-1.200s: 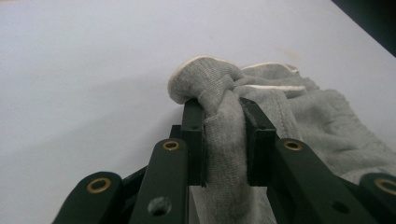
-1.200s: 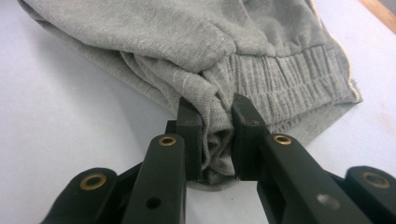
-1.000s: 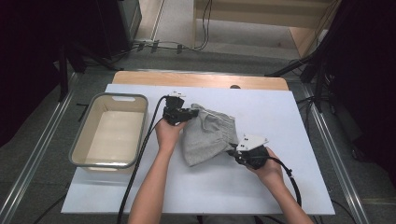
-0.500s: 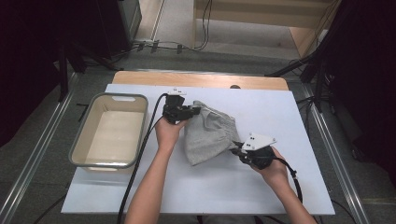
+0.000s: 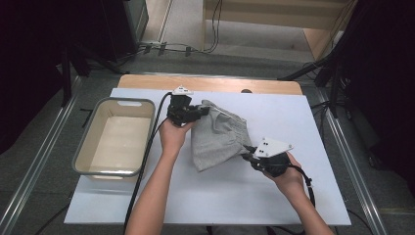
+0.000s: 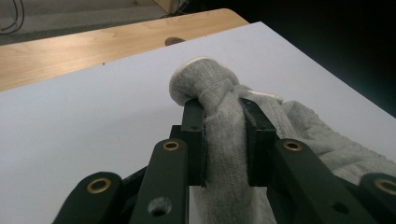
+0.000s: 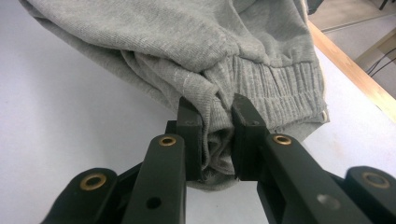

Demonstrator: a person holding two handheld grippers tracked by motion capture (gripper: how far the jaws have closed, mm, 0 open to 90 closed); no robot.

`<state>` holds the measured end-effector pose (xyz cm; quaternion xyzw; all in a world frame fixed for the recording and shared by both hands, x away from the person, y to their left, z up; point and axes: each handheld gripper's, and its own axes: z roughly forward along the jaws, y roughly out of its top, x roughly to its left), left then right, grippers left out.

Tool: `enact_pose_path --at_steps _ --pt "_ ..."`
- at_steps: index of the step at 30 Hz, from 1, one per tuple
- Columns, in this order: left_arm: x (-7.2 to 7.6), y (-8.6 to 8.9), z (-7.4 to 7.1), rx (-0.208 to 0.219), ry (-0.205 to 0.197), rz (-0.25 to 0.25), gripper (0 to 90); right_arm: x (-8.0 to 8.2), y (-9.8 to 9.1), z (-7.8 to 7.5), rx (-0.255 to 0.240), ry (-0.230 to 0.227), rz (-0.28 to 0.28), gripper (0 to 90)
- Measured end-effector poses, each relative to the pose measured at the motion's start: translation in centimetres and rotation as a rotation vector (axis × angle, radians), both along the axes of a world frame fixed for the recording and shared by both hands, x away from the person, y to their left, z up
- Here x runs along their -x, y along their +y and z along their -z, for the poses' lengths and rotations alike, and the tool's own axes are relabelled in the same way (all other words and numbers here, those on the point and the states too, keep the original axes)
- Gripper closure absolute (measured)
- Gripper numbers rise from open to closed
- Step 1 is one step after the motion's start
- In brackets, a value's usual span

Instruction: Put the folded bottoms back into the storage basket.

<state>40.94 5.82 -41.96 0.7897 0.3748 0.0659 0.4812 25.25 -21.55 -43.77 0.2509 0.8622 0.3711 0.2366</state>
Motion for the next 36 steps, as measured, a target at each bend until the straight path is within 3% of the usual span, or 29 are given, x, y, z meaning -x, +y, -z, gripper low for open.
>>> enact_pose_path --at_steps 36 --pt "0.4 0.5 -3.5 -0.008 -0.05 0.022 74.3 0.6 0.6 -3.3 -0.04 -0.05 -0.028 74.3"
